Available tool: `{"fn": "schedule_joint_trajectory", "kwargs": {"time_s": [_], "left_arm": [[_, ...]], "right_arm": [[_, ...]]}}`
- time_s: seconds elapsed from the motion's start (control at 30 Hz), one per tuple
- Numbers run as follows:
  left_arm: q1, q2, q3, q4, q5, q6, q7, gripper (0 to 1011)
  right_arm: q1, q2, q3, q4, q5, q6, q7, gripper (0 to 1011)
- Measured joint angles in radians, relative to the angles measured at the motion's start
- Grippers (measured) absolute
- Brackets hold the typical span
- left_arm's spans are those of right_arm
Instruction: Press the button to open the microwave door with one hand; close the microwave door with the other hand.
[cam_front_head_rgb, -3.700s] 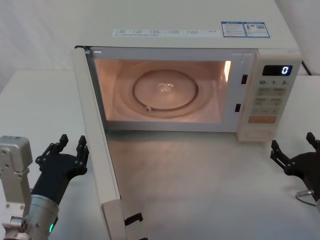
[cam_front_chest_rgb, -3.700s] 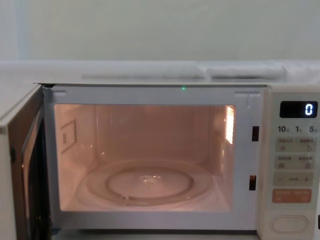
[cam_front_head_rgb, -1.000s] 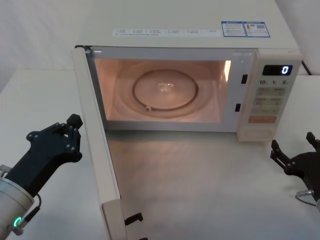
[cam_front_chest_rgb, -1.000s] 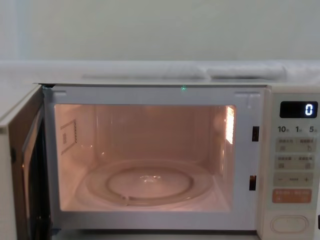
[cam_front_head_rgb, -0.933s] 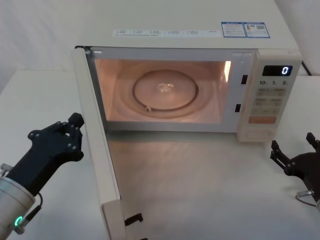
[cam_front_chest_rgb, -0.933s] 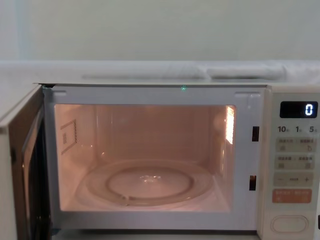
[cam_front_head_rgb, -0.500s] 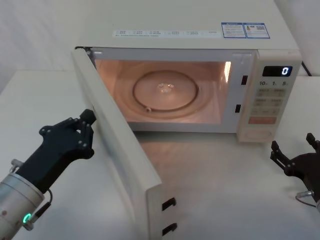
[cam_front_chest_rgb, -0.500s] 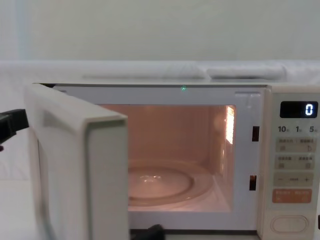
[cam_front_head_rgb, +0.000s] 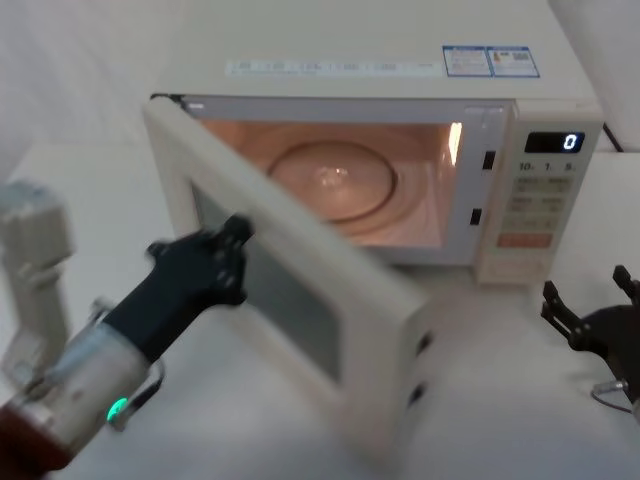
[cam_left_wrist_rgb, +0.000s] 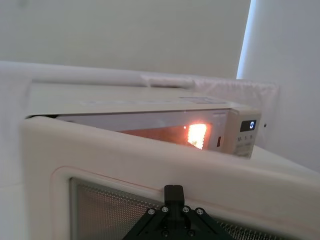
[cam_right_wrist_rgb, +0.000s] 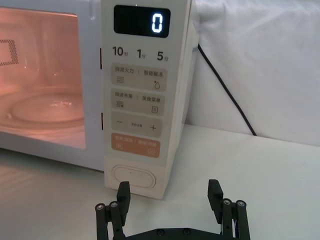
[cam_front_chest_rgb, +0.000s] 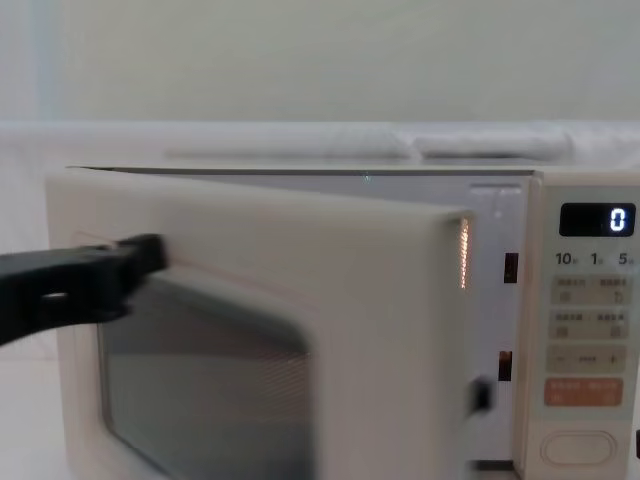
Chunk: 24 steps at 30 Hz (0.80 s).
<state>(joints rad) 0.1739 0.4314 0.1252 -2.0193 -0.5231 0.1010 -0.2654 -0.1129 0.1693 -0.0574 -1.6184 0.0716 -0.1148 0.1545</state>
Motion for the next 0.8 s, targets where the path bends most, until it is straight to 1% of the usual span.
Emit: {"fn": "schedule_joint_trajectory", "kwargs": {"time_s": [0.03, 0.07, 0.13, 0.17, 0.2, 0.23, 0.3, 0.53, 0.8], "left_arm": [[-0.024, -0.005, 0.015, 0.019, 0.005, 0.001, 0.000, 0], [-0.067, -0.016, 0.041, 0.054, 0.011, 0.003, -0.001, 0], [-0.101, -0.023, 0.061, 0.082, 0.017, 0.003, -0.004, 0], [-0.132, -0.029, 0.078, 0.108, 0.022, 0.002, -0.008, 0], [-0.132, -0.029, 0.078, 0.108, 0.022, 0.002, -0.008, 0], [-0.158, -0.034, 0.091, 0.129, 0.027, -0.001, -0.013, 0], [-0.190, -0.039, 0.106, 0.155, 0.033, -0.009, -0.020, 0], [-0.252, -0.048, 0.128, 0.196, 0.042, -0.027, -0.033, 0], [-0.299, -0.063, 0.145, 0.228, 0.058, -0.038, -0.030, 0]], "right_arm": [[0.000, 0.000, 0.000, 0.000, 0.000, 0.000, 0.000, 1002], [0.000, 0.000, 0.000, 0.000, 0.000, 0.000, 0.000, 1002], [0.000, 0.000, 0.000, 0.000, 0.000, 0.000, 0.000, 1002], [0.000, 0.000, 0.000, 0.000, 0.000, 0.000, 0.000, 1002], [0.000, 0.000, 0.000, 0.000, 0.000, 0.000, 0.000, 1002], [0.000, 0.000, 0.000, 0.000, 0.000, 0.000, 0.000, 1002], [0.000, 0.000, 0.000, 0.000, 0.000, 0.000, 0.000, 1002], [0.000, 0.000, 0.000, 0.000, 0.000, 0.000, 0.000, 1002], [0.000, 0.000, 0.000, 0.000, 0.000, 0.000, 0.000, 1002]]}}
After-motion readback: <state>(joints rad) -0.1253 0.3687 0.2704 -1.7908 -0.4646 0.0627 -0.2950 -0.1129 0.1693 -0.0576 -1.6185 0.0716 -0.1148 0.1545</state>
